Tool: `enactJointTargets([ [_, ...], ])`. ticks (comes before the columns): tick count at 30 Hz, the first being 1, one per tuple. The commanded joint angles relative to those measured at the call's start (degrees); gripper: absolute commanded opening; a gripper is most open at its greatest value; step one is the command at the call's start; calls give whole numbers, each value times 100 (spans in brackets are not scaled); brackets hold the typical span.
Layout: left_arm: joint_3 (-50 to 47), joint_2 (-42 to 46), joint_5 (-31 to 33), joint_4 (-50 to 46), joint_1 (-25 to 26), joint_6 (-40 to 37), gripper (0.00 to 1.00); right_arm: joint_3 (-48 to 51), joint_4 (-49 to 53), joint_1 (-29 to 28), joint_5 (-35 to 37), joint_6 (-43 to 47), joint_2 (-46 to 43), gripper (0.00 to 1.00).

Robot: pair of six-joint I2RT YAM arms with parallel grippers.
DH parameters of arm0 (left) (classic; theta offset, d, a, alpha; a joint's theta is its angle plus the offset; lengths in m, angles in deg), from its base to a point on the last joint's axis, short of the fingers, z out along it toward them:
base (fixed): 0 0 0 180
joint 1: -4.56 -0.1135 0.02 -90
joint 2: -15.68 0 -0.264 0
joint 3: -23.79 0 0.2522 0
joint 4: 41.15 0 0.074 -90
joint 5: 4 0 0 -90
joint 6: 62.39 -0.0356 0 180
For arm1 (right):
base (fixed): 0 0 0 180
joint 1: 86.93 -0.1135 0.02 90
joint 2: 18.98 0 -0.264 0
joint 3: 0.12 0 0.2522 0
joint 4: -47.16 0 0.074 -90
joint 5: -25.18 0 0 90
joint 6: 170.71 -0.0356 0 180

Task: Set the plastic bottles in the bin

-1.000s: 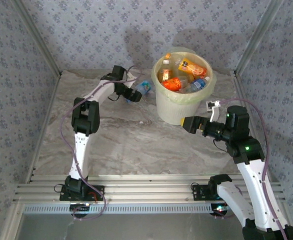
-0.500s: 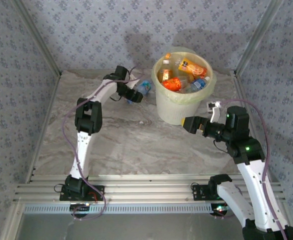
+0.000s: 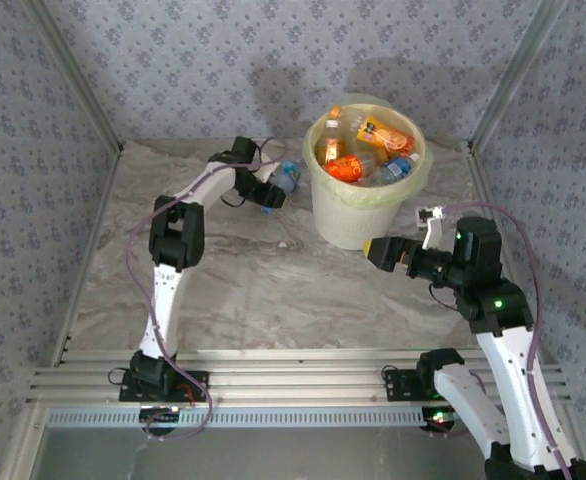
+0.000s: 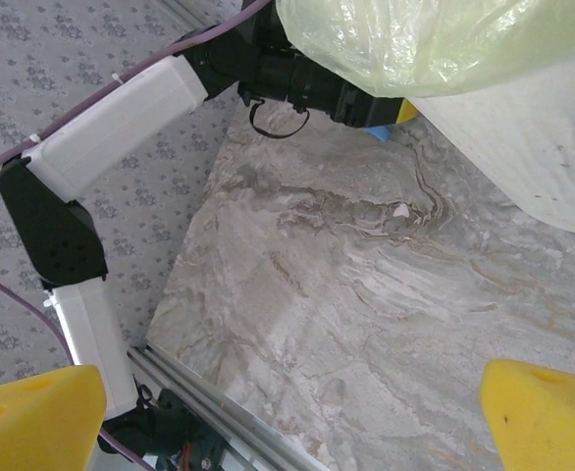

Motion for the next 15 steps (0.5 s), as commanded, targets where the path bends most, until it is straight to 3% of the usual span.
enactJointTargets([
  [1, -773, 1008, -257, 631, 3, 554, 58, -9, -182, -38, -49, -173, -103, 99],
  [7, -2819, 2581, -93, 2080, 93, 1626, 57, 316, -805, -113, -164, -664, -108, 98],
  [15, -4691, 4493, 418, 2589, 651, 2318, 57, 592, -1277, -488, 283, -1211, -108, 96],
])
